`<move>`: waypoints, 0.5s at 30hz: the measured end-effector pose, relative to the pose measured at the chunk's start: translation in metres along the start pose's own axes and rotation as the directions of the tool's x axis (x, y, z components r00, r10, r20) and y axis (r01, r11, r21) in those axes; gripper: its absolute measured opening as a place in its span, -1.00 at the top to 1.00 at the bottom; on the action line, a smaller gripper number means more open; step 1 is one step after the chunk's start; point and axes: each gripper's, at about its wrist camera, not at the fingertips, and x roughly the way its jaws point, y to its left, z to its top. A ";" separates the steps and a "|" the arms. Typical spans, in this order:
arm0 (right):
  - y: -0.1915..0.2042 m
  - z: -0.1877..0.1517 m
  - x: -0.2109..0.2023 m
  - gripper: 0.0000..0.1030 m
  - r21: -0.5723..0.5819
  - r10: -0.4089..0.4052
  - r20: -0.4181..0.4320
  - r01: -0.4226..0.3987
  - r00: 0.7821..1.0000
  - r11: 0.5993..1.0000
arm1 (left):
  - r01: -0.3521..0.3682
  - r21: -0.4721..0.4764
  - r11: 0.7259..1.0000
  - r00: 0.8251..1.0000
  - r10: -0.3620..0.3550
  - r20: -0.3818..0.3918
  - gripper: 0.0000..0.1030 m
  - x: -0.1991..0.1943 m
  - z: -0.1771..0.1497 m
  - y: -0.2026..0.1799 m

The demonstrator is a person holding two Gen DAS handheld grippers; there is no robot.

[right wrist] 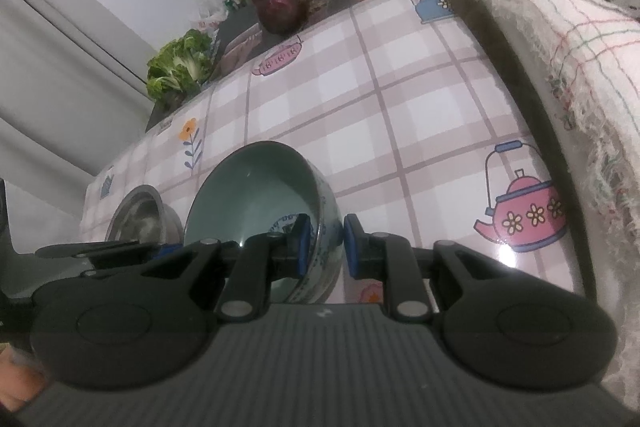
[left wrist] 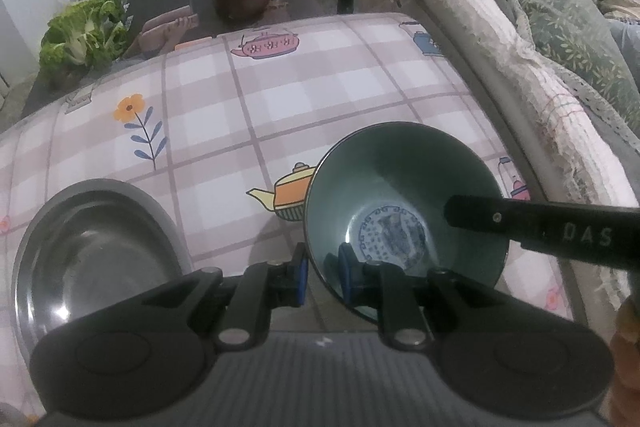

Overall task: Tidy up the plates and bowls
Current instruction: 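Lower the green ceramic bowl into the large steel bowl with both tools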

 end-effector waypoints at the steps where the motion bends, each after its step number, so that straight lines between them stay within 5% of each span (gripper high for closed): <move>1: 0.001 0.000 -0.002 0.67 0.000 0.000 0.003 0.000 1.000 1.000 | 0.001 -0.001 1.000 1.000 -0.001 0.002 0.67 -0.001 0.000 0.000; 15: 0.027 0.007 -0.022 0.67 -0.037 0.004 0.028 -0.003 1.000 0.999 | 0.011 -0.045 0.999 0.999 -0.009 0.050 0.67 -0.033 -0.001 0.015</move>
